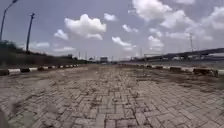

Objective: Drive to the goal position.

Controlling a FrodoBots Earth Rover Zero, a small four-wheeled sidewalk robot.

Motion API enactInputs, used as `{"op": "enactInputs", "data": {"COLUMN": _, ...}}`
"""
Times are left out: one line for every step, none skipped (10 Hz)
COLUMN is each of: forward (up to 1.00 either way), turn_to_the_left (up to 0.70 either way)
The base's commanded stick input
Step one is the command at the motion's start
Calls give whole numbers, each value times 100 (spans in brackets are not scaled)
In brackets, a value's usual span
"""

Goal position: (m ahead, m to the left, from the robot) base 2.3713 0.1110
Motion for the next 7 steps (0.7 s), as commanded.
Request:
{"op": "enactInputs", "data": {"forward": 100, "turn_to_the_left": 0}}
{"op": "enactInputs", "data": {"forward": 100, "turn_to_the_left": 0}}
{"op": "enactInputs", "data": {"forward": 100, "turn_to_the_left": 0}}
{"op": "enactInputs", "data": {"forward": 100, "turn_to_the_left": 0}}
{"op": "enactInputs", "data": {"forward": 100, "turn_to_the_left": 0}}
{"op": "enactInputs", "data": {"forward": 100, "turn_to_the_left": 0}}
{"op": "enactInputs", "data": {"forward": 100, "turn_to_the_left": 0}}
